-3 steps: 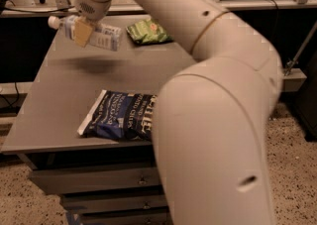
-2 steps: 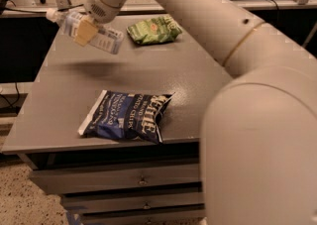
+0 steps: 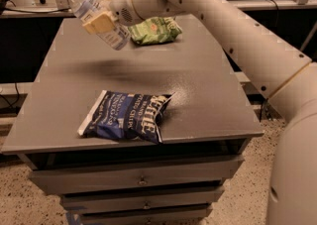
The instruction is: Place blue plastic bottle upright
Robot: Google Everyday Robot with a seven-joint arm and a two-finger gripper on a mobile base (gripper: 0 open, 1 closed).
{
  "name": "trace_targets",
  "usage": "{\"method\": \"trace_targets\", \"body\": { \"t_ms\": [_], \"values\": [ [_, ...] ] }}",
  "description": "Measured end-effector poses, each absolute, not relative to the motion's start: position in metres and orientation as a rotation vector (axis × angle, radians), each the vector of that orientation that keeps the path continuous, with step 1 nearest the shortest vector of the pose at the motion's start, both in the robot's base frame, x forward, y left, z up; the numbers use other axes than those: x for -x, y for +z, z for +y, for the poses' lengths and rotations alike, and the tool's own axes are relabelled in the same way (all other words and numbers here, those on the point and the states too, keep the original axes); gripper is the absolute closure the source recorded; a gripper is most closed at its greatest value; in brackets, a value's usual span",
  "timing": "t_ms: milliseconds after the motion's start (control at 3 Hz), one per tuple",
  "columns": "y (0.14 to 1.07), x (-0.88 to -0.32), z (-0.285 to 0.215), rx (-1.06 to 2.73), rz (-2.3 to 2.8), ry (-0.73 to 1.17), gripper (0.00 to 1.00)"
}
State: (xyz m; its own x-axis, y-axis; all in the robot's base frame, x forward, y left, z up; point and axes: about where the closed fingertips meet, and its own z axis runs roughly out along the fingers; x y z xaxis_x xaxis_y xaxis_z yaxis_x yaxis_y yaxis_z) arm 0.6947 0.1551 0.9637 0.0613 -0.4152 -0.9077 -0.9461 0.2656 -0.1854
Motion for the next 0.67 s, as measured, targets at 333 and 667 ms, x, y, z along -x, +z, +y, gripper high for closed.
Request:
{"method": "trace_targets", "body": {
  "t_ms": [333, 667],
  "values": [
    [0.983, -0.706, 0.117, 1.148, 1.403, 0.710, 1.00],
    [0.981, -0.706, 0.078, 1.031, 1.345, 0.769, 1.00]
  ]
}}
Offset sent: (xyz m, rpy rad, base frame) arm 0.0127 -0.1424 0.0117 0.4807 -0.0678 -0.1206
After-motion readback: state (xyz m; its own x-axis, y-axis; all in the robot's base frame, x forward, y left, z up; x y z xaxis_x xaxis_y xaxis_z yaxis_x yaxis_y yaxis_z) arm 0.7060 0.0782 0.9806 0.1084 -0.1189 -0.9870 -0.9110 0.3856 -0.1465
